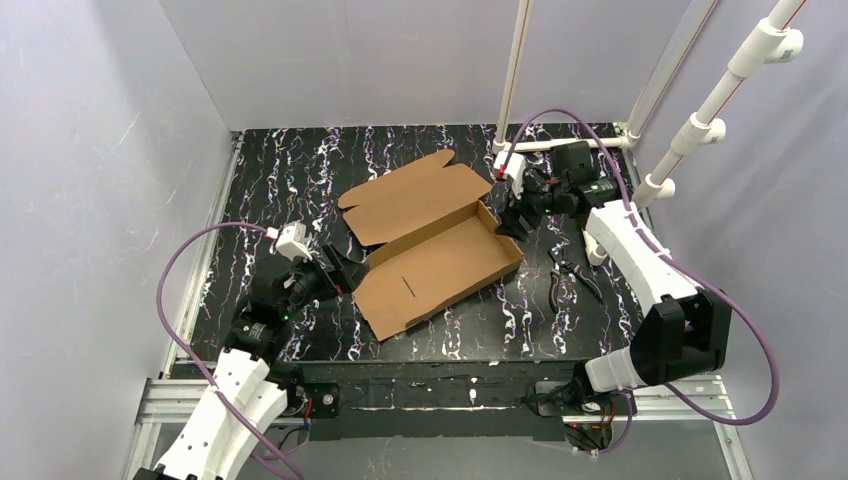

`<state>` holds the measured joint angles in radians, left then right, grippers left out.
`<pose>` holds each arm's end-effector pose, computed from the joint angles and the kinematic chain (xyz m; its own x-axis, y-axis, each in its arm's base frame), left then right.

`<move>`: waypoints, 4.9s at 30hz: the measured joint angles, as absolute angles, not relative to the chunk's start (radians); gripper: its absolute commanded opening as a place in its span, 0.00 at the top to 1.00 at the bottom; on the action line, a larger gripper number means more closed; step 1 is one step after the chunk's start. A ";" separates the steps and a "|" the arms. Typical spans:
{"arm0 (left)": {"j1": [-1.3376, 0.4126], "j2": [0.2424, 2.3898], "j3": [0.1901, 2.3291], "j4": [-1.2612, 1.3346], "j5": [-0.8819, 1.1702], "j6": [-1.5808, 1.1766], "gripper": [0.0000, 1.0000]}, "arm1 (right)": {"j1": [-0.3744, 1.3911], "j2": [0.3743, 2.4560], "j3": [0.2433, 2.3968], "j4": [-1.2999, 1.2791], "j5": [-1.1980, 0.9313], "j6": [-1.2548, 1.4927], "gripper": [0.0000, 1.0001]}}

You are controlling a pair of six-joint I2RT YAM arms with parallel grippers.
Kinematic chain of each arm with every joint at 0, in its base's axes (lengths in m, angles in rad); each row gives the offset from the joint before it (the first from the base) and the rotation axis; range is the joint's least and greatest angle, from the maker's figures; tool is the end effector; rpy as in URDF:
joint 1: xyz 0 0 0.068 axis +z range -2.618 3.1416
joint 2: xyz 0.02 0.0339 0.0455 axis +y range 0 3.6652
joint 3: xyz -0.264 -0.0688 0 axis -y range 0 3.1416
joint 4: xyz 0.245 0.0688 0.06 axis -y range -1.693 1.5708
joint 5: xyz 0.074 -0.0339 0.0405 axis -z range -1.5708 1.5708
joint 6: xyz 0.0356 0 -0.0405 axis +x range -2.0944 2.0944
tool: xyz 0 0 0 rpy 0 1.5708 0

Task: Fold the paper box
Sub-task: Fold the paper box at the center of the board.

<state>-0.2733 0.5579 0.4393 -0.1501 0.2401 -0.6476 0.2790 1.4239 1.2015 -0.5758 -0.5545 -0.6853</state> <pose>0.1432 -0.0489 0.2550 -0.4952 -0.4697 -0.7308 0.2309 0.7398 -0.6320 0.2893 0.1024 0.3045 -0.1612 -0.6059 -0.7790 -0.8905 0.4296 -0.1499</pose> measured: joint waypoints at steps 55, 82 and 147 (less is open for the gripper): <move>-0.249 0.607 0.461 -0.052 0.360 -0.628 0.02 | 0.076 1.448 1.114 -1.257 -0.923 -1.534 0.02; -0.042 0.802 0.491 -0.038 0.571 -0.588 0.07 | 0.356 1.435 1.082 -1.229 -0.898 -1.558 0.02; -0.398 1.458 0.599 0.339 0.150 -0.601 0.87 | 0.846 1.708 1.126 -0.682 -0.472 -1.085 0.99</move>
<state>-0.3981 1.4578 0.5991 0.3393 0.1505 -0.6006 0.8463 1.7084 1.1263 -0.6815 -0.4721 -1.0855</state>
